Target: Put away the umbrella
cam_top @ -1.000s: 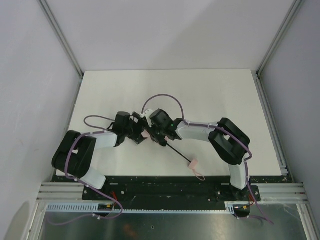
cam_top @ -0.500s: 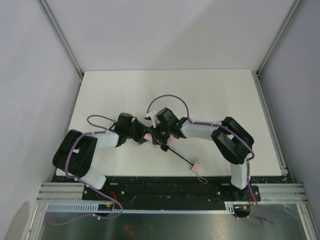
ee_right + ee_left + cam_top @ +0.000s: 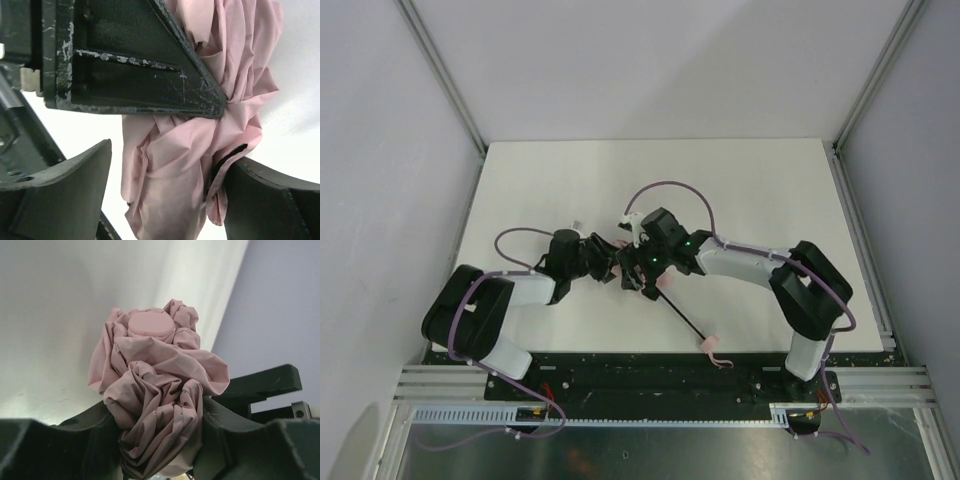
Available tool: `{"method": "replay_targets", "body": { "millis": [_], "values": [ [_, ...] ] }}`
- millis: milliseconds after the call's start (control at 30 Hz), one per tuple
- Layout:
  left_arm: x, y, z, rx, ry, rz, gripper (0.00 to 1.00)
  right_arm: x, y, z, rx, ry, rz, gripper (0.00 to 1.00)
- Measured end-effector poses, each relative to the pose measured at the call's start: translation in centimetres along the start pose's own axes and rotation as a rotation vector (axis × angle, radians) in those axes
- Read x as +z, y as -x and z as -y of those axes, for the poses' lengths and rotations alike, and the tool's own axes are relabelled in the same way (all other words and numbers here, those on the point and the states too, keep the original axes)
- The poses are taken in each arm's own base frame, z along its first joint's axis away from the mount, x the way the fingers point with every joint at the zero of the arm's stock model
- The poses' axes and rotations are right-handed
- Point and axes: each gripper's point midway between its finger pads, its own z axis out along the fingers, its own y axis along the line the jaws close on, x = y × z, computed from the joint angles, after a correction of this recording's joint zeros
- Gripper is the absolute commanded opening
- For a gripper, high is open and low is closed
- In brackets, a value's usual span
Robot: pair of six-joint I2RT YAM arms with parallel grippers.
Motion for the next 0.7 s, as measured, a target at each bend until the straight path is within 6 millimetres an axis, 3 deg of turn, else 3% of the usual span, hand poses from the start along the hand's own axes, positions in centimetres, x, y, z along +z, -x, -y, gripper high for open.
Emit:
{"method": "replay_targets", "body": {
  "millis": [133, 300, 500, 700],
  "values": [
    [-0.5, -0.1, 2.5, 0.058, -0.115, -0.003, 0.00, -2.5, 1.5, -0.6, 0.071, 0.034, 0.061, 0.98],
    [-1.6, -0.5, 5.8, 0.126, -0.248, -0.021, 0.00, -6.6, 3.1, -1.5, 0.157, 0.086, 0.154, 0.99],
    [-2.1, -0.7, 7.2, 0.137, -0.308, -0.029, 0.00, -13.7, 6.4, -2.2, 0.262, 0.129, 0.328, 0.99],
    [-2.5, -1.0, 7.8, 0.125, -0.330, -0.047, 0.00, -20.7, 9.2, -0.7, 0.346, 0.112, 0.533, 0.99]
  ]
}}
